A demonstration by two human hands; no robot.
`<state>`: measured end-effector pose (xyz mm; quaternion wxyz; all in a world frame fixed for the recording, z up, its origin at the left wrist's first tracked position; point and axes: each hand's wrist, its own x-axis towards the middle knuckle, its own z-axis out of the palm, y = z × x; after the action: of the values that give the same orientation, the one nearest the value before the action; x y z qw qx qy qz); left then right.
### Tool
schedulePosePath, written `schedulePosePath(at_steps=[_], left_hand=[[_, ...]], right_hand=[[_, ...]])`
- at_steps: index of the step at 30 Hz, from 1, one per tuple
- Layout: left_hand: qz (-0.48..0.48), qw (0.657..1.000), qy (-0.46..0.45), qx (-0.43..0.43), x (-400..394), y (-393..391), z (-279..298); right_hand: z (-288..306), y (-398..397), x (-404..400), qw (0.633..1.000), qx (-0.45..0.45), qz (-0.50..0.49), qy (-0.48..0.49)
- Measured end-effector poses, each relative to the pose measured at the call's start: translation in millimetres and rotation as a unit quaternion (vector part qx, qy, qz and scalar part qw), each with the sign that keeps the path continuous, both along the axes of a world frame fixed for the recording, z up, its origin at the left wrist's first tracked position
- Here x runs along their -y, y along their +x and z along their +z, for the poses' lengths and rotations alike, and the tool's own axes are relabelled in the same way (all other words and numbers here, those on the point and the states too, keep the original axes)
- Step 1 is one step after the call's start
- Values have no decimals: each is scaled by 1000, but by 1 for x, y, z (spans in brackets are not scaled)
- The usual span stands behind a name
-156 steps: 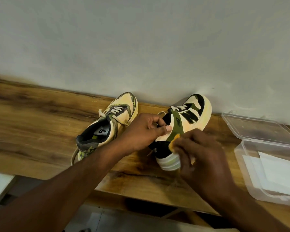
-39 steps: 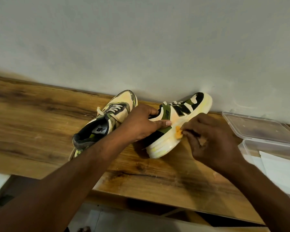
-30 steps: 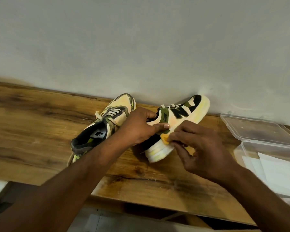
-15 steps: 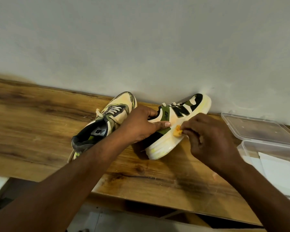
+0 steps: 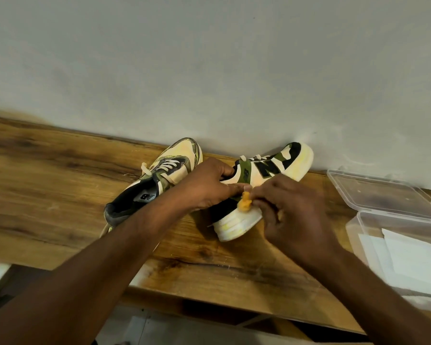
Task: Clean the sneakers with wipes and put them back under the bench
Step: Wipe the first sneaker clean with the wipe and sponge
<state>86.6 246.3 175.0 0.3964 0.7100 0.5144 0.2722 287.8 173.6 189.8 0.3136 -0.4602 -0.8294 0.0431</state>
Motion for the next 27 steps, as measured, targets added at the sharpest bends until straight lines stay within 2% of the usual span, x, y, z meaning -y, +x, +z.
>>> schedulePosePath(at_steps=[3, 5, 9, 11, 14, 17, 22, 27], left_hand=[[-9, 999, -36, -5, 0, -7, 6], [-21, 998, -66, -14, 3, -10, 11], [-51, 992, -109, -42, 6, -14, 19], [-68, 987, -140, -44, 8, -16, 24], [-69, 981, -173, -45, 10, -19, 28], [-23, 985, -162, -60, 12, -16, 32], [109, 984, -80, -114, 25, 3, 37], [148, 981, -19, -126, 32, 11, 26]], right_hand=[[1, -2, 19, 991, 67, 109, -31], [4, 11, 14, 993, 78, 87, -23], [7, 24, -1, 999, 19, -30, 20], [5, 11, 8, 1000, 2, -22, 13], [2, -15, 36, 998, 27, 59, -18], [1, -16, 41, 995, 59, 84, -11], [-1, 8, 11, 999, -3, -35, 13], [-6, -6, 24, 1000, -6, 7, -4]])
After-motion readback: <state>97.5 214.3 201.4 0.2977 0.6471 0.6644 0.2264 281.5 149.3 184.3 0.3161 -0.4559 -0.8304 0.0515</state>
